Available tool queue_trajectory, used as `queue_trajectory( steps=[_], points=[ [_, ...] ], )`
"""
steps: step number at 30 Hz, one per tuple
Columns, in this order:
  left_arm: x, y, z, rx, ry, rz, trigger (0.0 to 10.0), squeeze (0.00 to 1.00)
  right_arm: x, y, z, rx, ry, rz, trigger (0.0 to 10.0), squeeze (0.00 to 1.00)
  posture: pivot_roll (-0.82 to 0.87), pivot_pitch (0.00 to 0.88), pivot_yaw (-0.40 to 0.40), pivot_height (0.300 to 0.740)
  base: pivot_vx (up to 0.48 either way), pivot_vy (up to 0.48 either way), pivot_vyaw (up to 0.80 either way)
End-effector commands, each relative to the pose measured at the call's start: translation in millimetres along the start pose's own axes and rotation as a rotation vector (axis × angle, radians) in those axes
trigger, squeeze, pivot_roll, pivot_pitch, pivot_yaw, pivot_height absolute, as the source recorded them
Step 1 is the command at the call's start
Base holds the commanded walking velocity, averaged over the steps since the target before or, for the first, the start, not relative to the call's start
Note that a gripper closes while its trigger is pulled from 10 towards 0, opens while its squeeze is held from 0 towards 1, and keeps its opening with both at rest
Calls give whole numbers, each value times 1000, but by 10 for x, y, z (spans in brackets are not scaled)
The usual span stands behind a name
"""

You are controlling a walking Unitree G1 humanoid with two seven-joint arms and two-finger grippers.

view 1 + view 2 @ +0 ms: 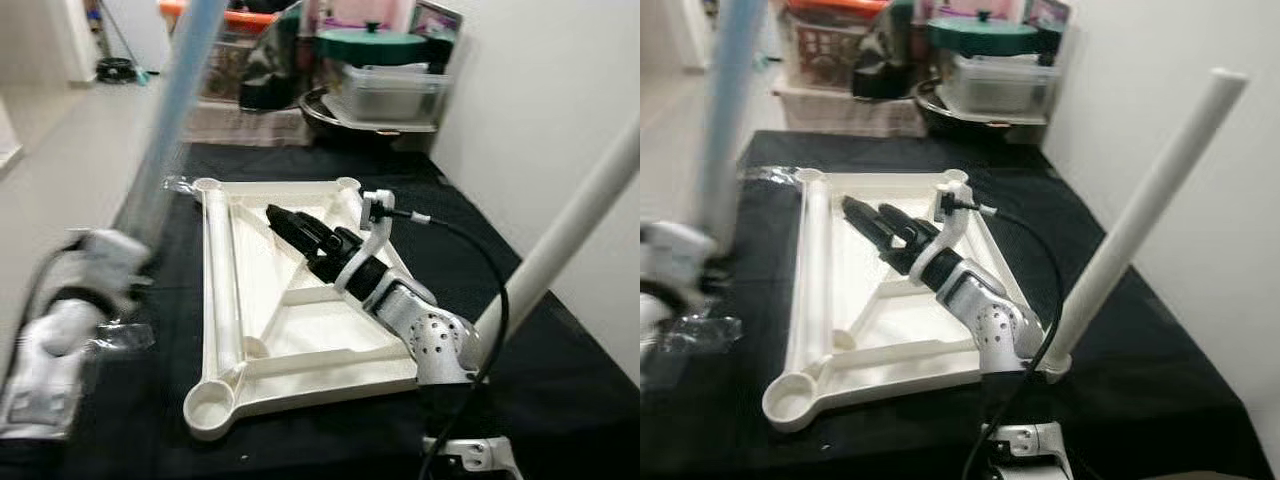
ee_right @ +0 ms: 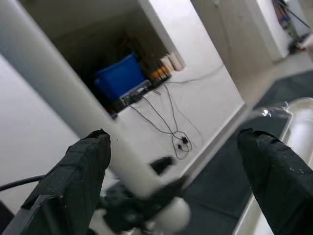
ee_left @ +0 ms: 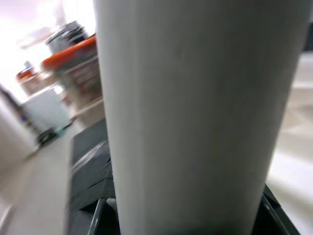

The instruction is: Building children table

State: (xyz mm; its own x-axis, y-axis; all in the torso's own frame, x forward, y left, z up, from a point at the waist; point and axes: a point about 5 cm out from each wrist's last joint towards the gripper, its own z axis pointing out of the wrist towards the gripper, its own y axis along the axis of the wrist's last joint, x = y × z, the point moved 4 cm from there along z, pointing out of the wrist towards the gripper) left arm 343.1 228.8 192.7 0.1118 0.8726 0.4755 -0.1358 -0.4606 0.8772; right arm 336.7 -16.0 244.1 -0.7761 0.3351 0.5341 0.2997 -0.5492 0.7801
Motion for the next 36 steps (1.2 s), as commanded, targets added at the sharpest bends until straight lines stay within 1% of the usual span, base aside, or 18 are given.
queue_trajectory(
  steps=[1,2,3,4,6,7,8,9,10,11,12,15,17,23,27,28,31,36],
  points=[
    [-87,118,88,-27,-22,-46,10000,0,92,-142,32,8,29,35,10000,0,72,0,-115,740,0,0,0],
    [-87,118,88,-27,-22,-46,10000,0,92,-142,32,8,29,35,10000,0,72,0,-115,740,0,0,0],
    [-154,190,146,-45,-40,-73,10000,0,79,-176,32,19,11,7,10000,0,72,0,-112,740,0,0,0],
    [-154,190,146,-45,-40,-73,10000,0,79,-176,32,19,11,7,10000,0,72,0,-112,740,0,0,0],
    [-370,371,265,-90,-108,-141,10000,0,42,-207,45,24,-28,-55,10000,0,67,0,-102,740,0,0,0],
    [-370,371,265,-90,-108,-141,10000,0,42,-207,45,24,-28,-55,10000,0,67,0,-102,740,0,0,0],
    [-474,421,297,-100,-138,-159,10000,0,38,-202,56,18,-40,-81,10000,0,61,0,-96,740,0,0,0],
    [-626,470,322,-107,-182,-182,10000,0,39,-189,75,6,-57,-131,10000,0,56,0,-90,740,0,0,0],
    [-626,470,322,-107,-182,-182,10000,0,39,-189,75,6,-57,-131,10000,0,56,0,-90,740,0,0,0],
    [-673,486,323,-107,-196,-195,10000,0,42,-184,80,4,-65,-148,10000,0,56,0,-90,740,0,0,0],
    [-764,517,316,-109,-226,-215,10000,0,40,-175,86,-1,-84,-186,10000,0,55,0,-87,740,0,0,0],
    [-805,531,310,-110,-241,-221,10000,0,36,-171,89,-4,-92,-204,10000,0,55,0,-87,740,0,0,0],
    [-915,543,286,-105,-286,-226,10000,0,37,-174,90,-3,-103,-253,10000,0,59,0,-88,740,0,0,0],
    [-1047,533,232,-88,-350,-227,10000,0,68,-206,101,1,-98,-331,10000,0,59,0,-86,740,0,0,0],
    [-1114,554,200,-91,-392,-221,10000,0,68,-221,113,-2,-103,-350,10000,0,63,0,-88,740,0,0,0],
    [-1192,587,158,-103,-448,-206,10000,0,56,-217,123,-6,-111,-360,10000,0,66,0,-87,740,0,0,0],
    [-1296,598,88,-109,-526,-177,10000,0,58,-170,149,-21,-111,-367,10000,0,64,0,-86,740,0,0,0],
    [-1311,575,53,-103,-555,-161,10000,0,90,-142,171,-22,-83,-380,10000,0,59,0,-84,740,0,0,0]
  ],
)
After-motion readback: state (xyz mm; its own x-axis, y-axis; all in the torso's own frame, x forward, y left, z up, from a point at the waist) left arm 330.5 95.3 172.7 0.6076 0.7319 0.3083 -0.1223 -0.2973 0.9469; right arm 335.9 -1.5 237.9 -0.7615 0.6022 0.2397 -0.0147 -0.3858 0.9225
